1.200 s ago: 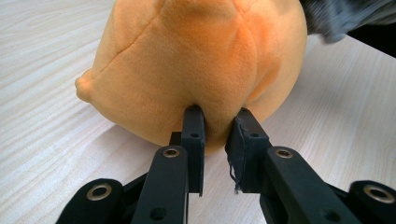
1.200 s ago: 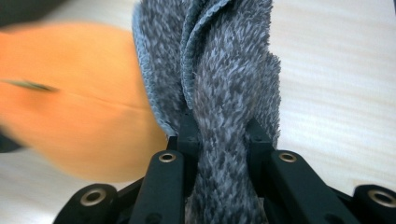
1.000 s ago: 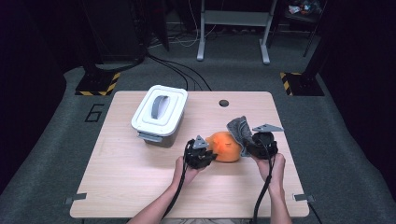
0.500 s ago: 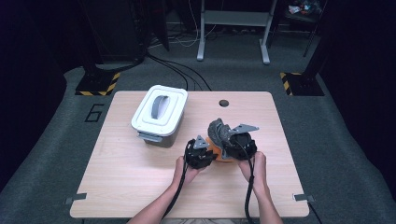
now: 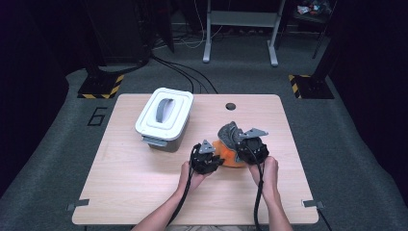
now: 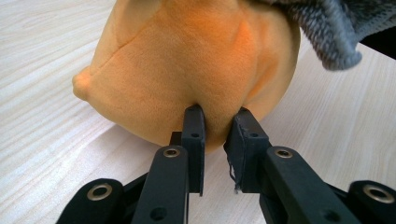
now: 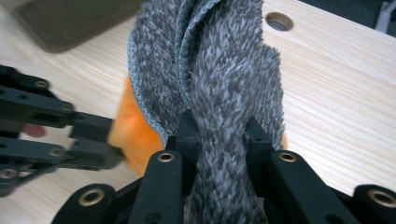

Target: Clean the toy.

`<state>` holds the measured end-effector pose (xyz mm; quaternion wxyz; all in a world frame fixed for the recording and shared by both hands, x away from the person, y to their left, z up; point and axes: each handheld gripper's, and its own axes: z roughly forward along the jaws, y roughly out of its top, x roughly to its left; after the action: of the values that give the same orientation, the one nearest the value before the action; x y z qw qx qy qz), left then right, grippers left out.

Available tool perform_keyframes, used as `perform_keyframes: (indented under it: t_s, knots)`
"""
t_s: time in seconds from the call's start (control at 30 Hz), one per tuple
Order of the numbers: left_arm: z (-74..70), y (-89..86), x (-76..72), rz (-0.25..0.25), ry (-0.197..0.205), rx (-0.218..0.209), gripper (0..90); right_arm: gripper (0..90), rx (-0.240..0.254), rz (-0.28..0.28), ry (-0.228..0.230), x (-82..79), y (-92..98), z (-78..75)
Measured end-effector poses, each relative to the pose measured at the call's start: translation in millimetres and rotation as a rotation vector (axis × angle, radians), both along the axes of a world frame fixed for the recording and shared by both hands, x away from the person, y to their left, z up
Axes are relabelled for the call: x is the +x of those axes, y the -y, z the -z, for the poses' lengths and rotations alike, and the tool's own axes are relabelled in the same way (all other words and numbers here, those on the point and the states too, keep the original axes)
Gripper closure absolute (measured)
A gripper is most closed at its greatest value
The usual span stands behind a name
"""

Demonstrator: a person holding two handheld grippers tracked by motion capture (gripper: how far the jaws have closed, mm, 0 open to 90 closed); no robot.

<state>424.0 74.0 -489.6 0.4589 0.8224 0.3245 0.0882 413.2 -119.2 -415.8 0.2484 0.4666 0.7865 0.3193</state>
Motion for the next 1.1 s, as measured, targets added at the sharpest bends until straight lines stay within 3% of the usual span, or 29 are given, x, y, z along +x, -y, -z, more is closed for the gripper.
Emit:
perform_keyframes:
  t_s: [0.43, 0.73, 1.1]
  knots:
    - [0.4, 0.0, 0.4, 0.003, 0.001, -0.003, 77.0, 73.7, 0.026, 0.096, -0.032, 10.5, 34.5, 13.9]
    - [0.8, -0.3, 1.2, 0.004, -0.002, -0.004, 77.0, 73.6, 0.050, 0.161, -0.093, 21.3, 53.2, 32.8]
    - [1.1, -1.1, 1.6, 0.002, 0.001, -0.003, 77.0, 73.2, 0.058, 0.199, -0.164, 34.2, 65.4, 58.5]
